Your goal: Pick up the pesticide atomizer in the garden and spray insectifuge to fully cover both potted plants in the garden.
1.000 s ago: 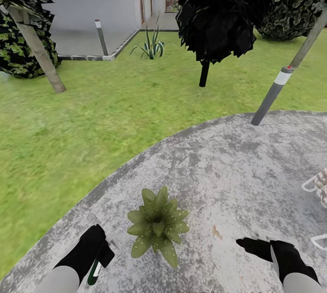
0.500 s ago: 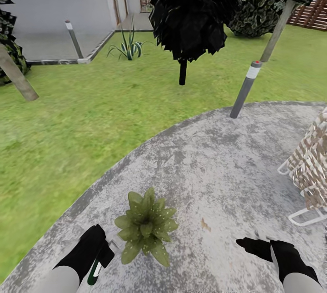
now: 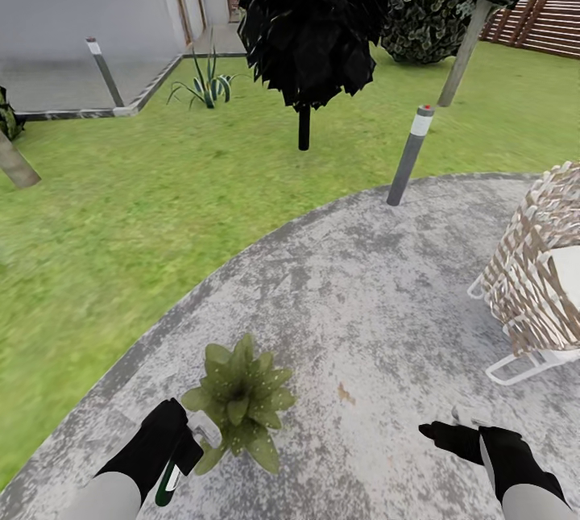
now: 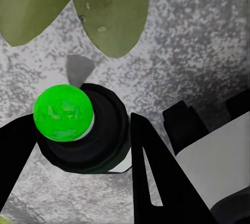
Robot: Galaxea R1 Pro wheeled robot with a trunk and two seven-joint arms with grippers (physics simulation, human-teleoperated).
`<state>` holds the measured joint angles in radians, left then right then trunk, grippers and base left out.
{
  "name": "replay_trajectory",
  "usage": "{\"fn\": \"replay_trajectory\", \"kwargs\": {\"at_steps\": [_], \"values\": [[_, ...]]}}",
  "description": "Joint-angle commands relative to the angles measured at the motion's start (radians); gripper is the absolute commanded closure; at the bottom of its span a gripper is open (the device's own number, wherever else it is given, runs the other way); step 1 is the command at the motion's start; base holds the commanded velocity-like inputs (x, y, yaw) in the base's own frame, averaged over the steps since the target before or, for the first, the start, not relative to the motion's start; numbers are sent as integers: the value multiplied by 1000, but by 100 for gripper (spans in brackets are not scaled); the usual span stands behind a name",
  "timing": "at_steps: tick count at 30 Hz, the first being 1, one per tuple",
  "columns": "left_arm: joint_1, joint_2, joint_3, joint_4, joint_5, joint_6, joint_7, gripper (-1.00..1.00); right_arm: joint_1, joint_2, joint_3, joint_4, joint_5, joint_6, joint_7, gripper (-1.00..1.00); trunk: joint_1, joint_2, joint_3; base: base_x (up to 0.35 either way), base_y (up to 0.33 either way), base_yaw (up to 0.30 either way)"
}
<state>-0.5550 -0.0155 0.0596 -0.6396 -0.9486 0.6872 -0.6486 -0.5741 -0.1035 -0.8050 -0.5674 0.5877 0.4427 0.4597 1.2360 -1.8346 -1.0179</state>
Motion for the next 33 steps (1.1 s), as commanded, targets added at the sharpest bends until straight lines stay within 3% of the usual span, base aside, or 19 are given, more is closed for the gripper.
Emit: {"fn": "replay_trajectory", "kwargs": {"at_steps": [1,6,20,33], "values": [[0,-1,6,-2,-10,1,-10,100,-1,1,-6,-2,11,2,9,-100,0,0,-1,-93,145,-6],[-1,-1,8,-2,-10,2,-10,100,-1,1,-6,-1,11,2,8,-100,0,0,-1,-122,231,-127],[0,-1,8,-1,-10,2,-10,100,-1,1,-6,-2,11,2,8,-100,0,0,-1,-25,307,-292],[-1,-1,7,-1,-10,2,-10,100,-1,0,-6,-2,11,2,8,-100,0,0,-1,0,248,-94]]}}
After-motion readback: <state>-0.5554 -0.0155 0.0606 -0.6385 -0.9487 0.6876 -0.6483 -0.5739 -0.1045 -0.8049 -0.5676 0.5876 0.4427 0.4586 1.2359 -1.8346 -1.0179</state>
